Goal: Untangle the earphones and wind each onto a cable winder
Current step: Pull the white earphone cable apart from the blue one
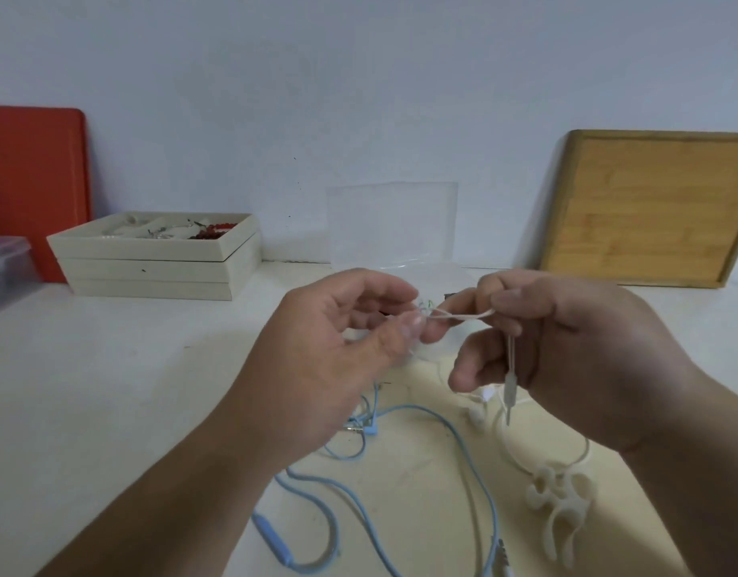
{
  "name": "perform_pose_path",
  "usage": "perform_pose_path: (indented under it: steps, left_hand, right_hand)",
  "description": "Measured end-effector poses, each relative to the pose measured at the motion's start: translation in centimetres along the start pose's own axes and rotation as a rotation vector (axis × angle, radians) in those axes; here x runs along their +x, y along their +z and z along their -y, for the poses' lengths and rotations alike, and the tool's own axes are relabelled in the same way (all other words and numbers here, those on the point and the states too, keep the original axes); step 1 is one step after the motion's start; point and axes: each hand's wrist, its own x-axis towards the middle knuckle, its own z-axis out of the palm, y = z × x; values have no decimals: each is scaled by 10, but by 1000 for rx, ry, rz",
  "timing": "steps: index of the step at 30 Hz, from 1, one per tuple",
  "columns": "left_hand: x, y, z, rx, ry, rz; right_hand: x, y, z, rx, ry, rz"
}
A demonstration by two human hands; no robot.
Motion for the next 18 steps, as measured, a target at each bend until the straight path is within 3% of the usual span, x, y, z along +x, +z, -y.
perform_pose_path:
  steps: [9, 18]
  left_hand:
    - [2, -1, 0, -131, 5, -29]
    - [-3, 7, -5, -72, -85, 47]
  right_hand:
    - [0, 4, -3, -147, -35, -50]
    - [7, 12, -13, -191, -102, -311]
